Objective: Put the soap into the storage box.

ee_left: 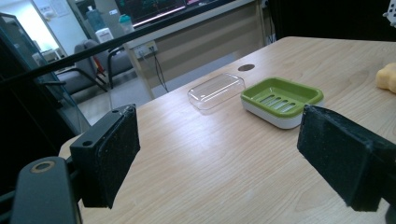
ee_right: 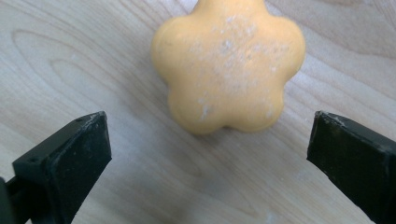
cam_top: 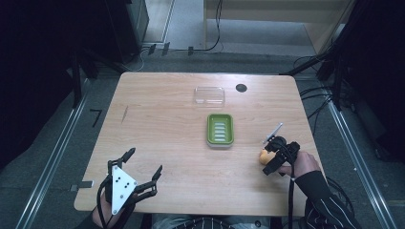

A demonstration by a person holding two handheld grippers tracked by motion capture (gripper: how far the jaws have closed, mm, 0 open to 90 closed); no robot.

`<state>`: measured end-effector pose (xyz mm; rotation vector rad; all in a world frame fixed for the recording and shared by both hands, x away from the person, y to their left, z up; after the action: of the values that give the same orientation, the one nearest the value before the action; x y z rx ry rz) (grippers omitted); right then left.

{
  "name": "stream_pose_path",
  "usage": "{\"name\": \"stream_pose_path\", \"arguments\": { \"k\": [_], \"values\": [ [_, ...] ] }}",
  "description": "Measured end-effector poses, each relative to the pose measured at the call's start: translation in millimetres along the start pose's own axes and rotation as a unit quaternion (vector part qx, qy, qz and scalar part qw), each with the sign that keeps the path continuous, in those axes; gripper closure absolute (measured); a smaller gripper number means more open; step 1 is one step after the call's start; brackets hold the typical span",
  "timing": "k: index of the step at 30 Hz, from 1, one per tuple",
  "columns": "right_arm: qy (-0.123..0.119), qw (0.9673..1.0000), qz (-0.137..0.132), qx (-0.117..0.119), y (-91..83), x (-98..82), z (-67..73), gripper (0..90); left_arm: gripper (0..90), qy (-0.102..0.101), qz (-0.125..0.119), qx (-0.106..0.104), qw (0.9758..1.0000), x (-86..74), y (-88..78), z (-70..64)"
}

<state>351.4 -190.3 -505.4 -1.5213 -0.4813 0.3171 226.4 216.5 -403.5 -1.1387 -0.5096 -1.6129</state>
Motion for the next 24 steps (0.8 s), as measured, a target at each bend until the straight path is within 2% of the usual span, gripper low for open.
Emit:
{"name": "stream_pose_path", "arguments": {
  "k": [6,9,10,11,14,19,22,24],
  "values": [
    [-0.001,1.0000,0.006,-0.002,3.5,6.9,-2.3,1.2,13.5,-0.001,0.000,0.000,1.0000,-0.1,0.1,0.0],
    [-0.004,1.0000,-0.001,-0.003,4.1,10.5,-2.4,11.1,13.5,0.000,0.001,0.000,1.0000,-0.1,0.0,0.2],
    [0.001,1.0000,-0.002,-0.003,4.3,11.3,-1.2,15.2,13.5,-0.001,0.000,0.000,1.0000,-0.1,0.0,0.1],
    [-0.007,1.0000,-0.003,-0.005,4.9,12.4,-2.1,16.3,13.5,-0.001,0.000,0.000,1.0000,-0.2,0.0,0.2],
    [-0.006,1.0000,0.000,-0.007,5.7,13.6,-0.6,24.2,13.5,0.000,0.001,0.000,1.0000,-0.2,0.0,0.2],
    [-0.013,0.9998,-0.003,-0.014,9.0,15.6,-1.6,30.8,13.5,0.001,0.001,-0.001,1.0000,-0.2,0.0,0.0],
    [-0.006,0.9999,0.003,-0.015,10.3,15.2,-1.3,33.6,13.5,-0.001,0.001,0.000,1.0000,-0.2,0.1,0.2],
    [-0.013,0.9998,0.005,-0.016,11.6,14.5,-2.4,37.3,13.5,0.001,0.001,0.000,1.0000,-0.2,0.1,0.1]
  ]
}}
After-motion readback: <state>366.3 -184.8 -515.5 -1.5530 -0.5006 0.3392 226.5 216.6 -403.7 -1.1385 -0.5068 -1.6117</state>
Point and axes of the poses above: each handheld gripper's, and its own axes: y roughly forward along the jaws, x roughly out of its top, z roughly to its left, the point moved 5 cm from there along y, roughly forward along the jaws, and after that the axes turned 9 degrees about y, right-handed, at the moved point
